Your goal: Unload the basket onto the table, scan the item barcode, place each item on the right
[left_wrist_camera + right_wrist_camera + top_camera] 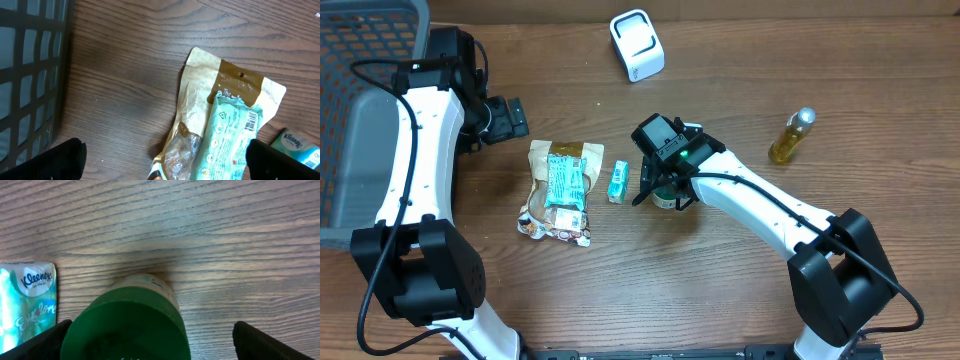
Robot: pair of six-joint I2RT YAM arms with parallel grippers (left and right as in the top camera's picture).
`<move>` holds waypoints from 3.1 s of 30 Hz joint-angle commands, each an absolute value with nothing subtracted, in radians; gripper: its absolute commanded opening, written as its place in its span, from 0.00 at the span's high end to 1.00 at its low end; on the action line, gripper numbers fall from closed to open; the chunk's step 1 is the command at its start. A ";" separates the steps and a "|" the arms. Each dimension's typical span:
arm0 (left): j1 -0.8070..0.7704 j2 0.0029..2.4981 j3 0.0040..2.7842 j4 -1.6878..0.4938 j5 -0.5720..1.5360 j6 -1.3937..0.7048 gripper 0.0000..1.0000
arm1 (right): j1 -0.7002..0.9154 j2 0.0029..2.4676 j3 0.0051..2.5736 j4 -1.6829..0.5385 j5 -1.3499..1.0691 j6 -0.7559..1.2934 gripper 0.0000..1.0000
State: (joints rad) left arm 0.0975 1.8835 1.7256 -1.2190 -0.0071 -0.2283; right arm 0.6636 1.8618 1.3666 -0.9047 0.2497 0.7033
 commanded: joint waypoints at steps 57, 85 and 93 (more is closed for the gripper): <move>0.091 1.877 1.721 -1.219 0.000 -0.213 0.00 | 0.667 1.859 1.346 -0.865 0.197 0.707 0.35; 0.091 1.877 1.721 -1.219 0.000 -0.213 0.00 | 0.665 1.859 1.369 -0.945 0.227 0.707 0.44; 0.091 1.877 1.721 -1.218 0.000 -0.213 0.00 | 0.644 1.859 1.396 -0.983 0.223 0.707 0.44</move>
